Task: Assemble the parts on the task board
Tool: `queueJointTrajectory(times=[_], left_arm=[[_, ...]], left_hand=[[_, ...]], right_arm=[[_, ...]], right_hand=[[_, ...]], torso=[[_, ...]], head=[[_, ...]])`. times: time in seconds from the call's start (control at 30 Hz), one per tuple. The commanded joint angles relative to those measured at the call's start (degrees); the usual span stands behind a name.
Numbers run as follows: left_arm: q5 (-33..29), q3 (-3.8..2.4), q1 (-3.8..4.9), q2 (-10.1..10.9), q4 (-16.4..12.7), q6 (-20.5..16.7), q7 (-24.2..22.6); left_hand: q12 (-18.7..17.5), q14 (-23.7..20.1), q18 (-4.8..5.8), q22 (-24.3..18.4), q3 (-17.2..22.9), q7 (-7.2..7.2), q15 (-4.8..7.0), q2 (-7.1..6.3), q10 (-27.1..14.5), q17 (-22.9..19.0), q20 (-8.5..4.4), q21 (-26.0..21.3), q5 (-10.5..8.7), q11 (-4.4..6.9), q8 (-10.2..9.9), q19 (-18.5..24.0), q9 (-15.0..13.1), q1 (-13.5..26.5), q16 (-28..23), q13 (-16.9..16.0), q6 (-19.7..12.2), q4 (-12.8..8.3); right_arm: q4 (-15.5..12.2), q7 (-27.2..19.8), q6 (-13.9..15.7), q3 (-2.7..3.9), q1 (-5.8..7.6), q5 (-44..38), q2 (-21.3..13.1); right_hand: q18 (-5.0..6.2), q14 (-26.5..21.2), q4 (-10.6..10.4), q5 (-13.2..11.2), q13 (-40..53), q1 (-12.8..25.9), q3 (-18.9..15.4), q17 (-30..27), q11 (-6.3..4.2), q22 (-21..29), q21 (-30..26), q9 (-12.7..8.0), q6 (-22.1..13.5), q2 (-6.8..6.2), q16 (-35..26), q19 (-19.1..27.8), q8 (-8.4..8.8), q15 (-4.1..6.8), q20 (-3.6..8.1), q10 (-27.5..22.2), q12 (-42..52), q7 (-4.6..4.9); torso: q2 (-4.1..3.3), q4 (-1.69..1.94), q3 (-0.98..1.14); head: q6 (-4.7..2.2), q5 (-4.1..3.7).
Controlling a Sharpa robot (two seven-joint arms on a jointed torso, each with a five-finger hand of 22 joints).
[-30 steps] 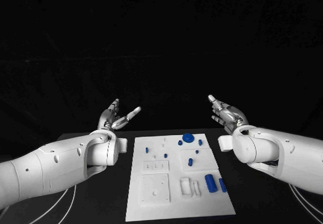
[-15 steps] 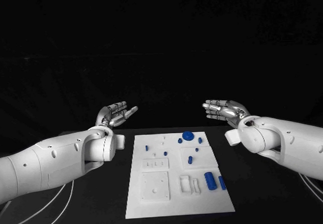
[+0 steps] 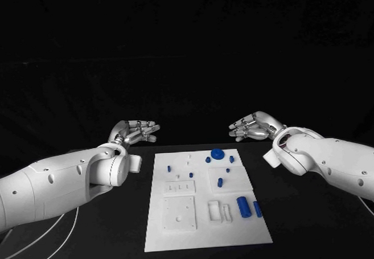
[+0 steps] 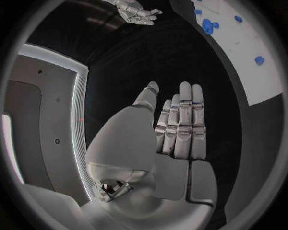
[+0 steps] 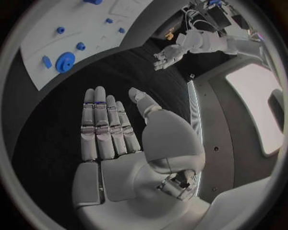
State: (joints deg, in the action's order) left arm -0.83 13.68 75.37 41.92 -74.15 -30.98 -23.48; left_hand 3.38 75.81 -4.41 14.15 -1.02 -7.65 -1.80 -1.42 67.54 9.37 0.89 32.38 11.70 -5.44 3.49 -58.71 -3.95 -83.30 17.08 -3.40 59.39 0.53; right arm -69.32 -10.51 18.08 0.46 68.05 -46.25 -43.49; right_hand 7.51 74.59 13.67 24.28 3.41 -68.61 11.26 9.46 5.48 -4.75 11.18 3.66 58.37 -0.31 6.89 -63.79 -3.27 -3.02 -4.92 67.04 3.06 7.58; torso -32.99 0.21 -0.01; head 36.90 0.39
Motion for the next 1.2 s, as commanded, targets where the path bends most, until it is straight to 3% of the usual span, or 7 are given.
queueJointTrajectory(times=[0.03,0.13,0.27,0.4,0.6,0.8,1.2], left_arm=[[3.87,-0.19,0.56,0.58,-1.59,4.44,2.07],[4.83,-0.32,0.9,1.22,-3.2,5.32,2.83],[5.73,-0.43,1.2,2.01,-5.28,6.04,3.56],[7.27,-0.59,1.69,3.28,-7.96,6.5,4.45],[9.55,-0.91,2.3,4.57,-10.56,6.86,5.33],[10.53,-1.04,2.82,5.26,-11.96,7.14,5.78],[11.15,-1.21,3.27,5.38,-12.96,7.57,6.08]], left_hand=[[0.12,-1.45,1.08,3.86,-0.98,-0.06,0.73,0.1,0.59,3.72,-1.24,5.73,-0.01,-0.12,0.27,-0.25,-0.03,1.38,7.06,-0.04,-0.2,-0.36],[0.08,-3.24,0.15,8.76,-1.65,-0.1,1.05,0.01,0.32,8.38,-1.49,12.42,0.08,0.25,0.18,0.93,-0.04,1.84,16.08,-0.05,-0.56,-1.47],[0.17,-4.81,-1.11,13.52,-2.12,-0.24,1.01,-0.13,-0.53,10.47,-1.35,18.87,0.01,0.06,0.13,1.91,-0.07,2.51,20.79,-0.1,-1.06,-2.22],[0.18,-5.38,-2.14,16.57,-2.16,-0.21,0.75,-0.7,-2.49,10.42,-0.93,22.7,0.02,-0.35,0.14,3.17,-0.1,2.97,22.29,-0.12,-1.64,-2.83],[0.17,-5.49,-2.82,18.51,-1.28,-0.08,0.63,-1.81,-3.92,10.21,-0.68,25.03,0.03,-0.63,0.13,3.7,-0.14,3.23,23.53,-0.14,-2.07,-2.63],[0.1,-5.5,-3.0,19.0,-0.94,-0.07,0.59,-2.2,-4.29,10.08,-0.65,25.6,-0.02,-0.71,0.11,3.66,-0.14,3.16,23.89,-0.11,-2.16,-2.47],[0.12,-5.47,-3.12,19.33,-0.66,-0.13,0.54,-2.55,-4.81,10.02,-0.59,25.93,-0.16,-0.82,0.13,3.69,-0.13,3.11,24.29,-0.12,-2.37,-2.19]], right_arm=[[-0.53,4.02,-2.7,0.35,0.32,-15.11,0.1],[-0.92,6.53,-3.47,0.65,0.65,-20.51,0.29],[-1.38,9.73,-3.68,0.92,0.9,-26.89,0.61],[-1.93,12.83,-2.96,1.07,1.03,-33.21,1.29],[-2.65,16.7,-2.6,1.16,1.09,-39.66,2.32],[-2.81,19.82,-2.35,1.18,1.1,-44.12,3.65],[-2.44,24.12,-1.9,1.19,1.09,-51.28,5.72]], right_hand=[[0.33,11.94,1.76,3.96,0.3,-0.21,-1.68,11.25,-2.17,-1.55,4.43,0.18,2.65,-2.42,8.27,-15.39,-0.34,4.05,5.41,5.8,0.33,-0.99],[-0.19,11.3,2.32,5.43,0.42,-0.23,-2.31,18.99,-2.6,-3.14,6.98,0.31,3.3,-2.98,15.07,-19.05,-0.37,4.7,7.04,6.51,0.31,-1.25],[-0.98,10.45,2.41,6.72,0.56,0.79,0.26,30.66,-2.87,-9.01,14.81,0.41,2.77,-4.37,25.87,-21.91,-0.5,5.83,9.26,6.37,0.52,-1.63],[0.01,8.83,2.2,6.83,0.59,1.9,4.77,37.78,-2.5,-17.41,23.6,0.46,2.5,-6.46,32.97,-18.89,-0.36,5.68,9.11,5.15,0.47,-1.5],[1.44,8.86,1.75,5.35,0.73,2.17,7.69,39.43,-2.39,-30.41,35.05,0.56,2.56,-7.9,35.74,-16.25,-0.32,5.53,8.84,4.32,0.37,-1.56],[1.13,8.84,1.07,3.61,0.79,2.13,10.87,38.83,-2.32,-40.1,41.26,0.68,3.38,-8.97,37.05,-16.52,-0.36,5.59,8.81,4.23,0.38,-1.66],[0.92,8.6,-0.33,0.2,0.88,1.47,15.03,37.48,-2.41,-45.87,41.59,0.74,4.56,-10.56,38.47,-17.14,-0.37,5.64,8.84,4.7,0.37,-1.71]], torso=[[-1.39,0.57,0.23],[-2.07,0.94,0.32],[-2.69,1.47,0.41],[-3.61,1.92,0.58],[-4.64,2.63,0.82],[-5.33,2.93,0.95],[-6.23,3.64,1.09]], head=[[-0.67,-0.54],[-0.85,-0.85],[-0.8,-1.2],[-1.11,-1.31],[-0.6,-1.65],[-0.12,-1.8],[-0.33,-2.31]])
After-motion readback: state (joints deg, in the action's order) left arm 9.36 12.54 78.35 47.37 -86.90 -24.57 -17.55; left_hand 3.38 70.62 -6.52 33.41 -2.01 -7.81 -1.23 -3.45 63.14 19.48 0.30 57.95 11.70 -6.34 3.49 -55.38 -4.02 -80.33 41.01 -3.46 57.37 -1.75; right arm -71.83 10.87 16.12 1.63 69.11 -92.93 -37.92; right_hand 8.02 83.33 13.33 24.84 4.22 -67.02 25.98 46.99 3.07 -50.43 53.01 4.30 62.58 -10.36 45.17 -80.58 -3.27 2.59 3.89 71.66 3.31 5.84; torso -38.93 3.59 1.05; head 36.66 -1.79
